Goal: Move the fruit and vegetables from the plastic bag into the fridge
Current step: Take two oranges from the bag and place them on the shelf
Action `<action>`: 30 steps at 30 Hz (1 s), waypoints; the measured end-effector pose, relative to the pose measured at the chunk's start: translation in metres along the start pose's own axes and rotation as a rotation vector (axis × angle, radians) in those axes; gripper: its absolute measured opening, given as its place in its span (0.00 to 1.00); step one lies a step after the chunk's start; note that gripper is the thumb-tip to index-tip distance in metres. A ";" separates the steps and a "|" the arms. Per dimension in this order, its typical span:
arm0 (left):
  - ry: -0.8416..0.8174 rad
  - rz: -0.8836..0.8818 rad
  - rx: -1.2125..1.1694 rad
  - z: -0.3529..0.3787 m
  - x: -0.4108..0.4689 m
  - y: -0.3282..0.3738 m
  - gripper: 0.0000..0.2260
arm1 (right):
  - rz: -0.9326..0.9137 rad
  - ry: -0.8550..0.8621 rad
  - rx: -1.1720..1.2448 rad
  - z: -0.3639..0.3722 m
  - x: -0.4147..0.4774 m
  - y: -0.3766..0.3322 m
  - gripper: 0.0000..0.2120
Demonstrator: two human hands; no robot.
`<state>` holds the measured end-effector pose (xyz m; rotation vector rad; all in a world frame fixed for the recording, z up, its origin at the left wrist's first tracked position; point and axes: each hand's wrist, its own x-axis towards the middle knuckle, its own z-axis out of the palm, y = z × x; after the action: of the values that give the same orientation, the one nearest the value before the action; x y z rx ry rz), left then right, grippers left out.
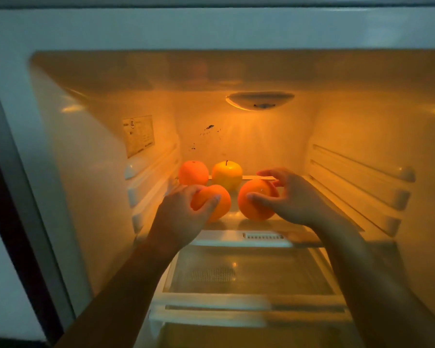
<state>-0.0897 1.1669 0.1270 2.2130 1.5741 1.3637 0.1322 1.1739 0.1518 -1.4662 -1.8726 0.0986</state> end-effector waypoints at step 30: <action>-0.092 -0.028 0.210 -0.009 0.019 -0.007 0.40 | -0.078 0.091 0.102 0.023 0.016 0.007 0.32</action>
<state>-0.0997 1.1818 0.1396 2.3210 1.7805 1.1174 0.1234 1.1989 0.1402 -1.3060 -1.8216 0.0872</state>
